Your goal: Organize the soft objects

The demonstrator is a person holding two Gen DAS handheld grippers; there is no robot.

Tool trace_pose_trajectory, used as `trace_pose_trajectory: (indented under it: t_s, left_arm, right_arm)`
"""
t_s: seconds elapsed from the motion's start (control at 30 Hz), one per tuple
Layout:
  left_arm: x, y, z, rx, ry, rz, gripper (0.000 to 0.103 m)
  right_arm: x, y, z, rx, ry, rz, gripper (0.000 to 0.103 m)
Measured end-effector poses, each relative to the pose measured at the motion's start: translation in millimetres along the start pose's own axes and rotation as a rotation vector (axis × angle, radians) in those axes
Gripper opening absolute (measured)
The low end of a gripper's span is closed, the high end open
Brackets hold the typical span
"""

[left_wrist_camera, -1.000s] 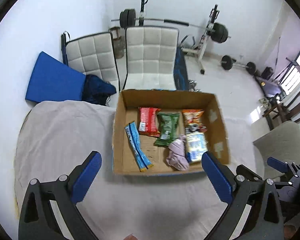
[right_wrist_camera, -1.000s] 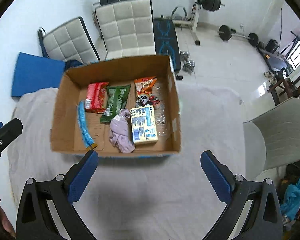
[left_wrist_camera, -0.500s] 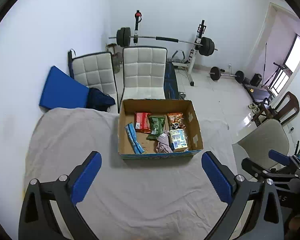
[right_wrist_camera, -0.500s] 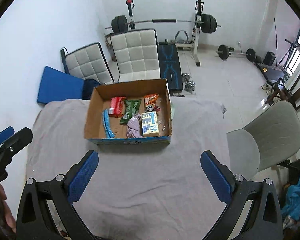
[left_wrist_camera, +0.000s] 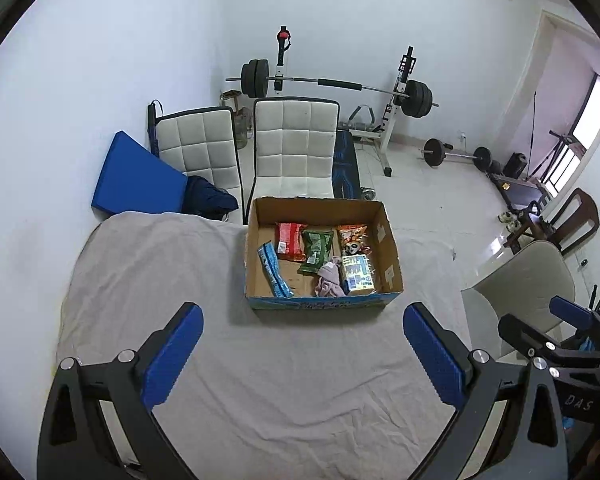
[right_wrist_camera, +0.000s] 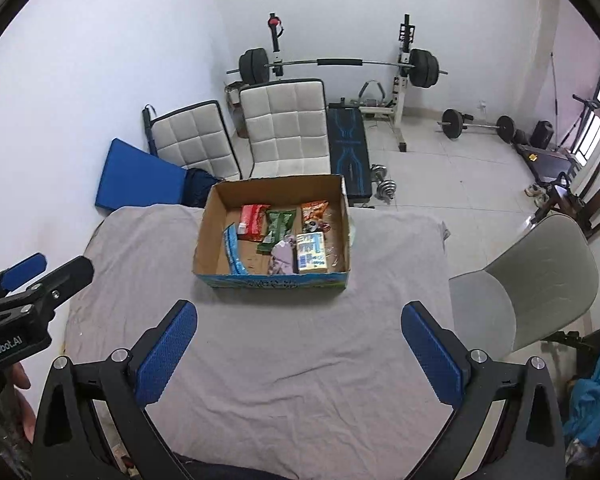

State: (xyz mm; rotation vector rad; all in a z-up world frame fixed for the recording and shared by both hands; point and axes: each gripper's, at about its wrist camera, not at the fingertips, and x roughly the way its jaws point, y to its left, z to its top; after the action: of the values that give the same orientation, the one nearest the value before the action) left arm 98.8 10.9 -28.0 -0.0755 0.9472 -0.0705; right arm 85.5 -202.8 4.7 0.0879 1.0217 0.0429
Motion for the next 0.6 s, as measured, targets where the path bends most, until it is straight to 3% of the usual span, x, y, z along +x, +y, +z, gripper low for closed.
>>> trace_pose_trajectory:
  t_s: [0.6]
  left_arm:
    - [0.7,-1.3,1.7,0.0,-0.038,0.032,0.103]
  right_arm:
    - [10.6,-11.3,16.3,0.008,-0.038,-0.047,0.103]
